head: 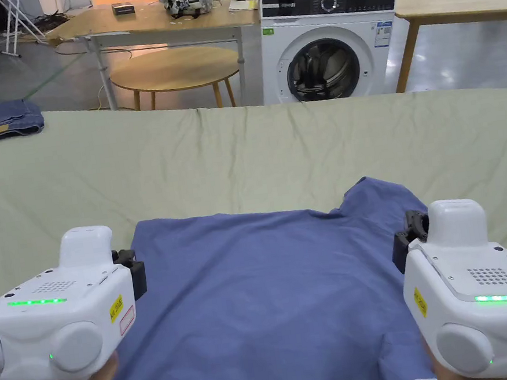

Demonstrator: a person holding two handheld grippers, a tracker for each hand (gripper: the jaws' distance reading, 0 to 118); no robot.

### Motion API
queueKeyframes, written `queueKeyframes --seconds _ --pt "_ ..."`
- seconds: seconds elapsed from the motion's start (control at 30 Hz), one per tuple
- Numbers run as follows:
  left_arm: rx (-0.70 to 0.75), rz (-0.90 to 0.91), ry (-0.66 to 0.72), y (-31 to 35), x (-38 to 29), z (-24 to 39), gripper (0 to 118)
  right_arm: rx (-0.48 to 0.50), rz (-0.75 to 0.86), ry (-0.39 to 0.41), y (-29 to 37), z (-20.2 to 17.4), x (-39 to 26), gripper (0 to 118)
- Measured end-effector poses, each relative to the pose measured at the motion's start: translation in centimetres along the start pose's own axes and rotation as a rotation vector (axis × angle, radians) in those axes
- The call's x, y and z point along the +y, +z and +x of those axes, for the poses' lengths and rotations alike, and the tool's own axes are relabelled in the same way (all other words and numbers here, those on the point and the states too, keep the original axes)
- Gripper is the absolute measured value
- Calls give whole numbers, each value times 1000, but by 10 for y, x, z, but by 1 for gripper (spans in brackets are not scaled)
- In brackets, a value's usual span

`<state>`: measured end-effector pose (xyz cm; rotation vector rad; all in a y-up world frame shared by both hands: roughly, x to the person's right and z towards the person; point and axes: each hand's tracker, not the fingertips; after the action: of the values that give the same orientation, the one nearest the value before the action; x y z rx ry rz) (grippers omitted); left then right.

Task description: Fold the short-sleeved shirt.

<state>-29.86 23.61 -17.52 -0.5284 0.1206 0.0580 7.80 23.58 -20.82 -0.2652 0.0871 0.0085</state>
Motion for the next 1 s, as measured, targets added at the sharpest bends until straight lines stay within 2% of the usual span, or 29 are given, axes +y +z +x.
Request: queueKeyframes --seconds 0.33,0.37,0.43,0.47,0.5,0.67,0.77,0.83,0.87,0.9,0.93,1.0 --pt "-39 -431 93 -11 -44 -88 0 28 -96 22 -9 1 -20 0" --pt "-49 -450 122 -12 -49 -95 7 29 -105 23 -10 0 -22 0" --pt "-31 -516 156 -17 -59 -106 57 25 -122 29 -11 0 -27 0" --pt "-3 -550 143 -21 -65 -111 77 26 -128 30 -12 0 -29 0" --pt "23 -556 134 -24 -70 -113 82 28 -134 30 -12 0 -31 0" --pt "100 -689 157 -38 -98 -100 82 25 -172 32 -11 1 -38 0" --pt "122 -651 27 -39 -107 -87 79 17 -190 34 -6 6 -40 0" --pt "106 -652 40 -37 -104 -83 58 8 -201 37 -4 11 -44 0" --pt "83 -647 36 -33 -104 -81 42 2 -209 37 -4 13 -45 0" --pt "67 -642 21 -32 -103 -76 17 -1 -218 37 -3 16 -46 0" --pt "40 -639 -9 -32 -103 -71 3 -5 -228 36 -2 20 -47 0" --pt "51 -646 -44 -33 -104 -66 1 -8 -256 28 3 28 -46 0"
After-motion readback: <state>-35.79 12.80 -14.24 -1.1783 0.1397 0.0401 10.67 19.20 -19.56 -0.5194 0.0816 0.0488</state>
